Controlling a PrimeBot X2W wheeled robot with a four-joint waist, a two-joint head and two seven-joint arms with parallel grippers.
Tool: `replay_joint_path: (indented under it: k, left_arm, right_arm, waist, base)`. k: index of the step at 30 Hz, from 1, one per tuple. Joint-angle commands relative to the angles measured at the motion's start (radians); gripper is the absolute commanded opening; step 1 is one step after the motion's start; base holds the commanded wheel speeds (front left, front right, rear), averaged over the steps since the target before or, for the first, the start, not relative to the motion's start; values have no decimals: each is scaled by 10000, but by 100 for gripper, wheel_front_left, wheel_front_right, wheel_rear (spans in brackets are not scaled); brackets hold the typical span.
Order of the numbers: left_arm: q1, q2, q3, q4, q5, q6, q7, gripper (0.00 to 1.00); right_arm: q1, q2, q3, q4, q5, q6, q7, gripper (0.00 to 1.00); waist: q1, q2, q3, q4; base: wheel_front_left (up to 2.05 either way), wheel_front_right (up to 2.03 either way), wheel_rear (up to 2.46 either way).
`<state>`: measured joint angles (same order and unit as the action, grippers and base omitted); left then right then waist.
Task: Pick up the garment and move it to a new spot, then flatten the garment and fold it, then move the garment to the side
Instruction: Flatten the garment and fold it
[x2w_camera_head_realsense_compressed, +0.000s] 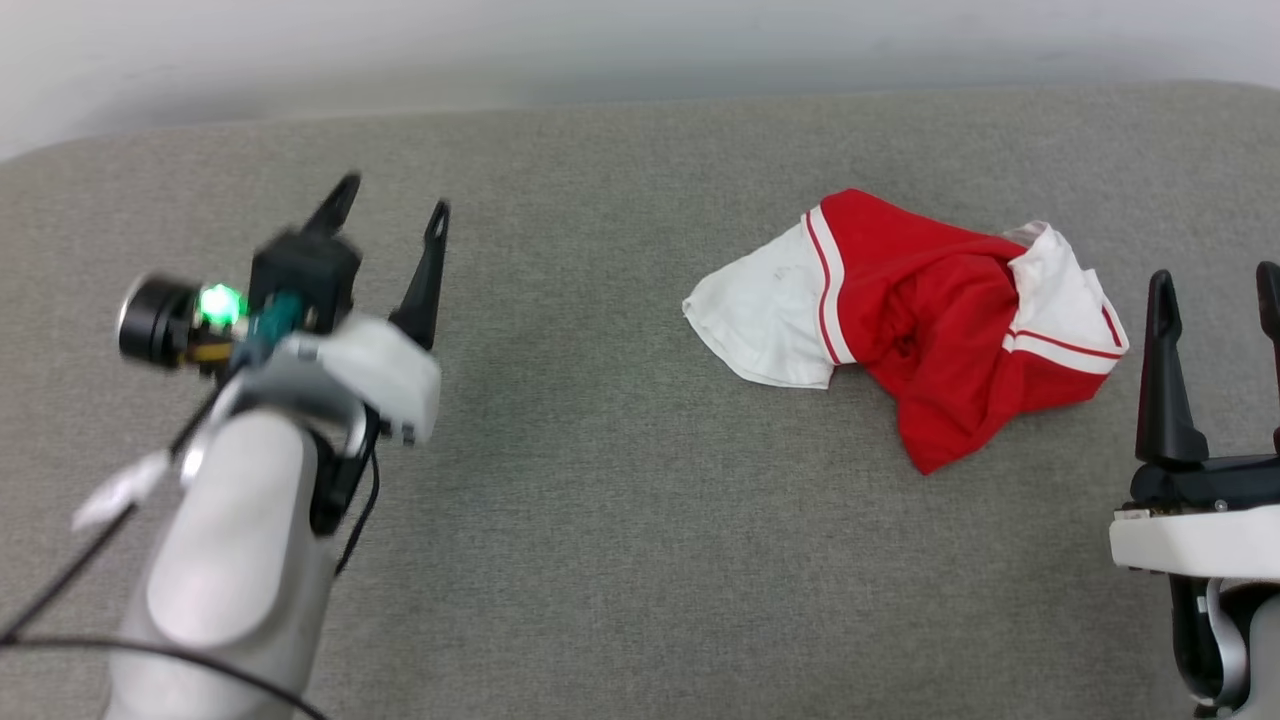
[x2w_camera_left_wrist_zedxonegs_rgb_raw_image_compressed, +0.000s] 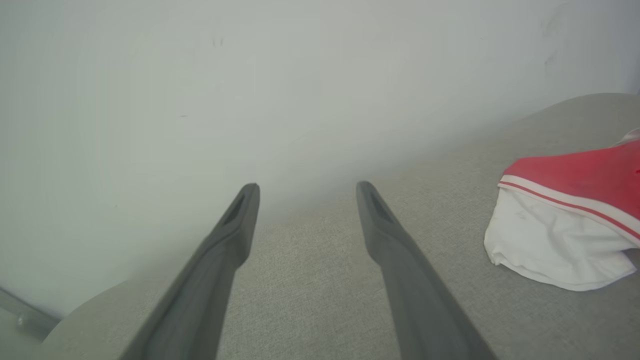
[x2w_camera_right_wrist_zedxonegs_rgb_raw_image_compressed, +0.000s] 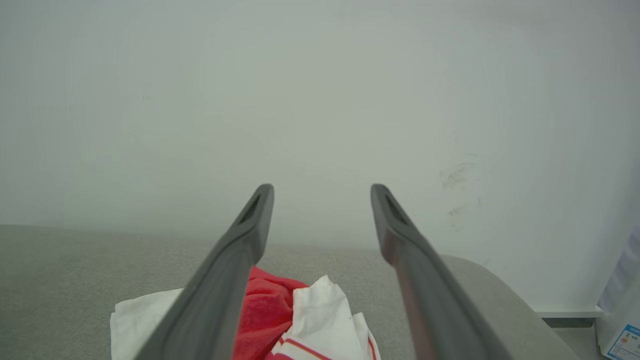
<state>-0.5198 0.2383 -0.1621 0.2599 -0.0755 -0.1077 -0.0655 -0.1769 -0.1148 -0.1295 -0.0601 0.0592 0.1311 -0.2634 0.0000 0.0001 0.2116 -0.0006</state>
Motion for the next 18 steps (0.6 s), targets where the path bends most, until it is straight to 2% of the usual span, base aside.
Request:
replay_joint_path:
  k: [1, 4, 11, 18]
  left_arm:
    - [-529, 146, -249, 157, -138, -101, 422, 100]
    - [-1636, 490, -975, 492, -651, -197, 1490, 100]
    - [-4126, 1727, -4348, 776, -3227, -207, 4222, 100]
    - [-6580, 2482, -7301, 565, -5971, -210, 6697, 100]
  right_arm:
    - [187, 165, -60, -209, -80, -7, -18, 100]
    - [319, 364, -76, -487, -162, -7, -19, 100]
    - [223, 545, 101, -781, -313, -7, -18, 100]
    - [-278, 624, 280, -1001, -386, -7, -18, 100]
  waist:
    - [0, -1, 123, -119]
    - [0, -1, 308, -295]
    - [0, -1, 879, -720]
    - [0, -1, 1680, -1127]
  base:
    - [0, 0, 0]
    - [0, 0, 0]
    - [0, 0, 0]
    - [0, 0, 0]
